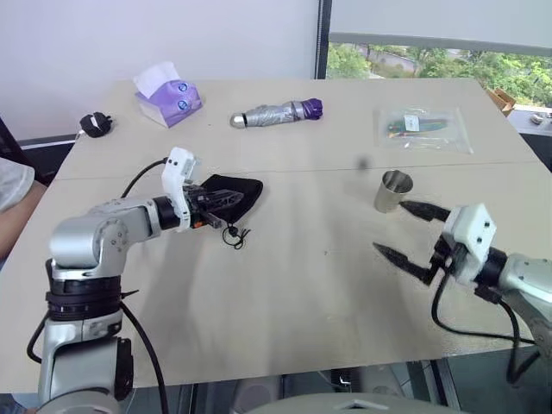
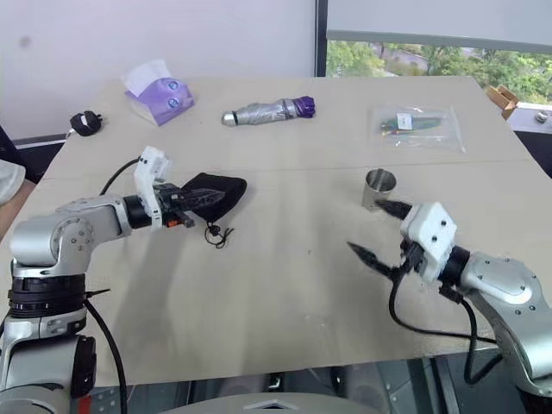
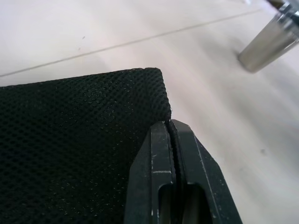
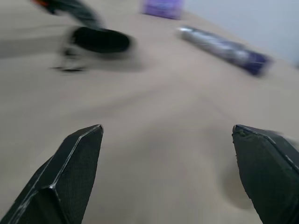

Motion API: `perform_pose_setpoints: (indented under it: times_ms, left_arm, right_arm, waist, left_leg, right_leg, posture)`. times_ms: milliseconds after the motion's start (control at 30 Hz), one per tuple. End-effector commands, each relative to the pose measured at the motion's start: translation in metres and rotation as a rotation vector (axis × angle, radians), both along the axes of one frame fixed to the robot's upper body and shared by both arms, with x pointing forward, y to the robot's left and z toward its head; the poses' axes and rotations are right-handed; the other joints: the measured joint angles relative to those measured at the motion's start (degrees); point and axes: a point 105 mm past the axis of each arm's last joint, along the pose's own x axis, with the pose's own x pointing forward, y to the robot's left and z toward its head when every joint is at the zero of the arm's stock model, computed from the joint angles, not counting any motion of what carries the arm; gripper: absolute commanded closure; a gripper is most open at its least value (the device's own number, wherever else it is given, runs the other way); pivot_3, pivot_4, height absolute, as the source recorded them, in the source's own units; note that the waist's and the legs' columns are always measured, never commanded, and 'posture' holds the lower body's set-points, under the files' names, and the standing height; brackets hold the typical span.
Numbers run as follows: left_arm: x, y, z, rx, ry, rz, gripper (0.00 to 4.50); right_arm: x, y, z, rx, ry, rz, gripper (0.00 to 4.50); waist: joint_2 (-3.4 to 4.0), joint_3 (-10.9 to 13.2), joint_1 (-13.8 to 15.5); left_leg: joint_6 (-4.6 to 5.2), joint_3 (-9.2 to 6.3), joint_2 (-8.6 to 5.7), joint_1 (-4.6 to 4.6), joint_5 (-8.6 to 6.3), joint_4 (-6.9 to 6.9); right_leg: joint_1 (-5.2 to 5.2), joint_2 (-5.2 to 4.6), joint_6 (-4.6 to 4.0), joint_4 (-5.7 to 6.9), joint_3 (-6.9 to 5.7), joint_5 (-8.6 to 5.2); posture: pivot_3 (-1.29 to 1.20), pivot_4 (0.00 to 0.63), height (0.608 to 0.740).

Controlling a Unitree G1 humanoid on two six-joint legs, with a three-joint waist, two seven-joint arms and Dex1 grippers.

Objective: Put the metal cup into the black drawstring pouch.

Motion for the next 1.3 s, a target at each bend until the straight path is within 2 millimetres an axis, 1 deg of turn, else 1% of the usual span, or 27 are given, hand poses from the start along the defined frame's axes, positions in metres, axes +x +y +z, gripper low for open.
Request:
perform_pose_setpoints:
  times_ms: [33,167,233,267,400,533,633,733,767,800,833,900,933,967,1000,1133,1233,1300]
  left_arm:
    - [0.000,-0.006,0.010,-0.067,-0.007,0.023,4.48]
    - [-0.002,-0.018,0.006,-0.093,-0.010,0.027,4.48]
    - [-0.004,-0.025,0.004,-0.104,-0.017,0.027,4.48]
    - [-0.005,-0.028,0.004,-0.109,-0.024,0.026,4.48]
    - [-0.007,-0.037,0.006,-0.123,-0.045,0.026,4.48]
    - [-0.010,-0.040,0.008,-0.129,-0.058,0.031,4.48]
    - [-0.013,-0.040,0.007,-0.133,-0.062,0.037,4.48]
    - [-0.014,-0.039,0.006,-0.135,-0.064,0.047,4.50]
    - [-0.014,-0.039,0.006,-0.136,-0.066,0.050,4.50]
    - [-0.015,-0.038,0.006,-0.138,-0.066,0.053,4.50]
    - [-0.015,-0.038,0.006,-0.139,-0.067,0.055,4.50]
    - [-0.015,-0.037,0.006,-0.140,-0.066,0.059,4.50]
    - [-0.015,-0.036,0.006,-0.140,-0.066,0.060,4.50]
    - [-0.014,-0.036,0.006,-0.140,-0.066,0.061,4.50]
    - [-0.014,-0.035,0.006,-0.141,-0.066,0.062,4.50]
    - [-0.012,-0.034,0.008,-0.142,-0.065,0.060,4.50]
    - [-0.011,-0.032,0.008,-0.147,-0.061,0.060,4.50]
    - [-0.010,-0.031,0.009,-0.160,-0.057,0.061,4.50]
  right_arm:
    - [0.025,-0.024,0.025,0.100,0.050,-0.186,0.00]
    - [0.048,-0.039,0.035,0.057,0.184,-0.270,0.00]
    - [0.072,-0.045,0.040,0.082,0.296,-0.312,0.00]
    - [0.082,-0.047,0.042,0.089,0.347,-0.327,0.00]
    - [0.106,-0.050,0.042,0.064,0.455,-0.364,0.00]
    - [0.118,-0.054,0.032,-0.027,0.537,-0.364,0.00]
    - [0.122,-0.056,0.023,-0.104,0.601,-0.329,0.00]
    - [0.127,-0.058,0.019,-0.155,0.621,-0.309,0.87]
    - [0.128,-0.057,0.018,-0.163,0.626,-0.299,1.30]
    - [0.129,-0.056,0.017,-0.172,0.626,-0.288,1.83]
    - [0.129,-0.054,0.017,-0.171,0.630,-0.277,2.21]
    - [0.128,-0.051,0.016,-0.180,0.623,-0.245,3.20]
    - [0.127,-0.050,0.015,-0.186,0.621,-0.230,3.60]
    - [0.125,-0.048,0.013,-0.190,0.622,-0.213,4.33]
    - [0.123,-0.046,0.012,-0.188,0.624,-0.195,4.43]
    - [0.115,-0.041,0.007,-0.170,0.616,-0.153,4.43]
    - [0.109,-0.038,0.009,-0.113,0.614,-0.134,4.43]
    - [0.105,-0.035,0.014,-0.044,0.601,-0.117,4.43]
  waist:
    - [0.01,0.0,-0.1]
    - [0.01,0.0,0.1]
    - [0.00,0.0,-0.1]
    - [0.03,0.0,-0.3]
    - [-0.02,0.0,-0.7]
    - [0.00,0.0,-0.7]
    - [0.02,0.0,-1.1]
    - [0.02,0.0,-1.2]
    - [0.03,0.0,-1.2]
    - [0.02,0.0,-1.2]
    - [0.02,0.0,-1.2]
    - [0.03,0.0,-1.2]
    - [0.03,0.0,-1.2]
    - [0.03,0.0,-1.2]
    - [0.02,0.0,-1.2]
    - [-0.01,0.0,-1.2]
    - [-0.01,0.0,-1.2]
    - [-0.01,0.0,-1.2]
  left_leg:
    - [0.00,0.01,0.00,0.01,0.00,0.04]
    - [0.00,-0.04,0.02,-0.02,0.00,0.03]
    - [0.00,-0.03,0.01,-0.09,0.00,0.02]
    - [0.00,0.01,0.00,-0.10,0.00,0.02]
    - [0.00,-0.01,-0.02,-0.14,0.00,-0.01]
    - [0.00,0.00,-0.03,-0.29,0.00,-0.17]
    - [0.00,0.00,-0.03,-0.35,0.00,-0.25]
    - [0.01,0.01,-0.02,-0.38,-0.01,-0.28]
    - [0.01,0.00,-0.01,-0.38,-0.01,-0.28]
    - [0.01,0.00,-0.01,-0.37,-0.01,-0.28]
    - [0.01,-0.02,-0.01,-0.38,-0.01,-0.28]
    - [0.01,-0.04,-0.01,-0.36,-0.01,-0.28]
    - [0.01,-0.04,-0.01,-0.36,-0.01,-0.28]
    - [0.01,-0.04,-0.01,-0.36,-0.01,-0.27]
    - [0.01,-0.04,-0.01,-0.36,-0.01,-0.27]
    - [0.01,-0.03,0.00,-0.31,-0.01,-0.24]
    - [0.01,-0.04,0.00,-0.28,-0.01,-0.23]
    - [0.01,-0.04,0.00,-0.26,-0.01,-0.22]
  right_leg:
    - [0.01,-0.01,0.01,0.06,0.02,0.01]
    - [-0.03,-0.02,0.03,0.09,0.00,0.04]
    - [-0.07,-0.03,0.03,0.06,0.00,0.04]
    - [-0.08,-0.02,0.03,0.06,0.05,0.05]
    - [-0.07,-0.03,0.01,0.01,-0.05,0.04]
    - [-0.12,-0.04,0.10,-0.18,-0.13,0.10]
    - [-0.20,-0.06,0.13,-0.30,-0.01,0.12]
    - [-0.21,-0.08,0.14,-0.40,-0.01,0.12]
    - [-0.21,-0.08,0.15,-0.40,-0.02,0.12]
    - [-0.21,-0.08,0.14,-0.39,-0.02,0.12]
    - [-0.21,-0.07,0.14,-0.39,-0.04,0.12]
    - [-0.21,-0.06,0.14,-0.34,-0.06,0.12]
    - [-0.21,-0.06,0.14,-0.32,-0.06,0.12]
    - [-0.21,-0.06,0.14,-0.31,-0.06,0.12]
    - [-0.21,-0.06,0.14,-0.31,-0.05,0.12]
    - [-0.19,-0.08,0.14,-0.27,-0.03,0.13]
    - [-0.19,-0.07,0.14,-0.21,-0.03,0.13]
    - [-0.19,-0.07,0.14,-0.17,-0.03,0.12]
  posture:
    - [0.00,0.150,0.740]
    - [0.00,0.150,0.740]
    - [0.00,0.150,0.740]
    - [0.00,0.150,0.740]
    - [0.00,0.150,0.740]
    - [0.00,0.150,0.740]
    - [0.00,0.150,0.740]
    - [0.00,0.150,0.740]
    - [0.00,0.150,0.740]
    - [0.00,0.150,0.740]
    - [0.00,0.150,0.740]
    - [0.00,0.150,0.740]
    - [0.00,0.150,0.740]
    - [0.00,0.150,0.740]
    - [0.00,0.150,0.740]
    - [0.00,0.150,0.740]
    - [0.00,0.150,0.740]
    - [0.00,0.150,0.740]
